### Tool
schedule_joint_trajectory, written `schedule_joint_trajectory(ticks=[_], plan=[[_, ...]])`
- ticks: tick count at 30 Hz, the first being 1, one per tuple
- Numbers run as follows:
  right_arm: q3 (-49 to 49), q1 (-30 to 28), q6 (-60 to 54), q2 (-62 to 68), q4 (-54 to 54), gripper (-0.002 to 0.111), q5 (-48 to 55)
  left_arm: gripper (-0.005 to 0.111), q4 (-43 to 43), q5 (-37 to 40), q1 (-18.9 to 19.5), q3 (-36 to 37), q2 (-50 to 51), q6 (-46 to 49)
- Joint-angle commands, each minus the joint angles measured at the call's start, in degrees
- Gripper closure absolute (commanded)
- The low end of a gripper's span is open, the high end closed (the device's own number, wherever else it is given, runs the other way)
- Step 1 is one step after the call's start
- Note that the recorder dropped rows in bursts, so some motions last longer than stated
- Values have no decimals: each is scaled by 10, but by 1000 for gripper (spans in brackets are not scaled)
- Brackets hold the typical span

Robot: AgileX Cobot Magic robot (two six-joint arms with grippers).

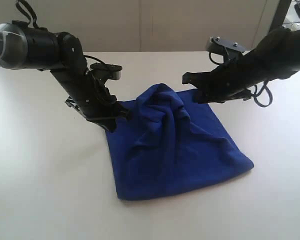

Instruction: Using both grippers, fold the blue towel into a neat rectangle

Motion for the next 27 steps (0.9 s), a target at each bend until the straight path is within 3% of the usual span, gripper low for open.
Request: schedule_joint_trajectory(ticks=[1, 18, 27], plan=[[-31, -2, -81, 37, 53, 86, 23, 107, -8, 0, -1, 5, -6, -4], [-31, 26, -169, 64, 44, 86, 0, 107, -17, -26, -1, 5, -6, -4], [-31, 27, -170, 66, 29, 77, 1, 107, -17, -29, -1, 5, -6, -6]])
